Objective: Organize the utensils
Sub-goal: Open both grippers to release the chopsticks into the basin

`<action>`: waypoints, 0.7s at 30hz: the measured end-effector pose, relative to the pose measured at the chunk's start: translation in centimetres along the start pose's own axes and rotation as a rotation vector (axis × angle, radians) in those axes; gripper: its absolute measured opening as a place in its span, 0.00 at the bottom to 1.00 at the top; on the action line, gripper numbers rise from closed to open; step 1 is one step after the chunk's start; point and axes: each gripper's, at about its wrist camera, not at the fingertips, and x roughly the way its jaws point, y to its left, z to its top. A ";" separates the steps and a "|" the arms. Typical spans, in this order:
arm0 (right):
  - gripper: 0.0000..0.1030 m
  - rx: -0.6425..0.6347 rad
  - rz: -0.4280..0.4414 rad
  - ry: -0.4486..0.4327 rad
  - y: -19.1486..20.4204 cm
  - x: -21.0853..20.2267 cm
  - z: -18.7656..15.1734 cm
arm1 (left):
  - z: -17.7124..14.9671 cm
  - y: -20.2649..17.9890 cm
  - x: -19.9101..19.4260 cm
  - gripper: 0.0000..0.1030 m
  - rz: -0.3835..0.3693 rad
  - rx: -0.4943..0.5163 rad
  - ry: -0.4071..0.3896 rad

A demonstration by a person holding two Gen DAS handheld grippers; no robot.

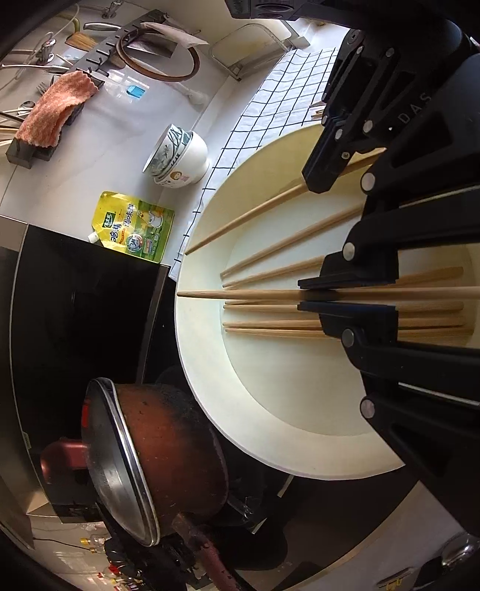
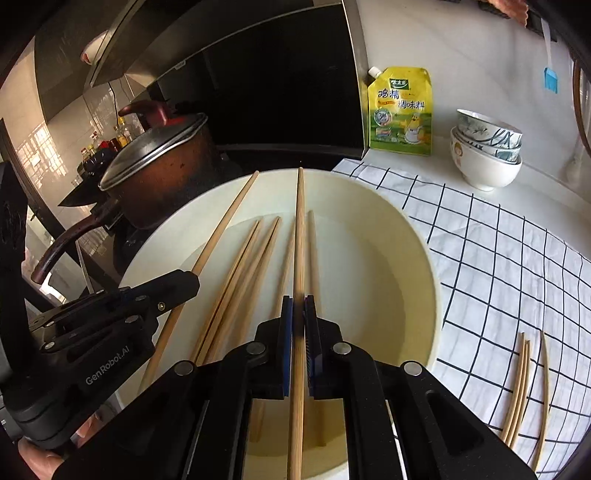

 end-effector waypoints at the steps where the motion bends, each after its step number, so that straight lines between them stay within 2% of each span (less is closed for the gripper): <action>1: 0.06 0.001 0.001 0.011 0.0 0.3 -0.1 | 0.0 0.2 0.2 0.07 0.001 -0.003 0.005; 9: 0.06 0.002 -0.009 0.040 0.1 1.4 -0.4 | -0.4 1.3 1.2 0.07 0.016 -0.034 0.040; 10: 0.07 0.002 -0.008 0.035 0.1 1.2 -0.4 | -0.4 1.4 1.2 0.12 0.018 -0.037 0.039; 11: 0.09 0.002 -0.009 0.030 0.1 1.1 -0.5 | -0.4 1.5 1.1 0.22 0.018 -0.043 0.040; 12: 0.09 0.001 -0.011 0.025 0.1 0.9 -0.5 | -0.4 1.6 1.0 0.28 0.017 -0.048 0.036; 14: 0.09 0.005 -0.011 0.021 -0.1 0.7 -0.7 | -0.6 1.7 0.6 0.45 0.030 -0.050 0.019; 21: 0.09 0.030 -0.003 0.006 -0.9 -0.5 -1.2 | -1.0 1.9 -0.4 0.45 0.045 -0.059 0.009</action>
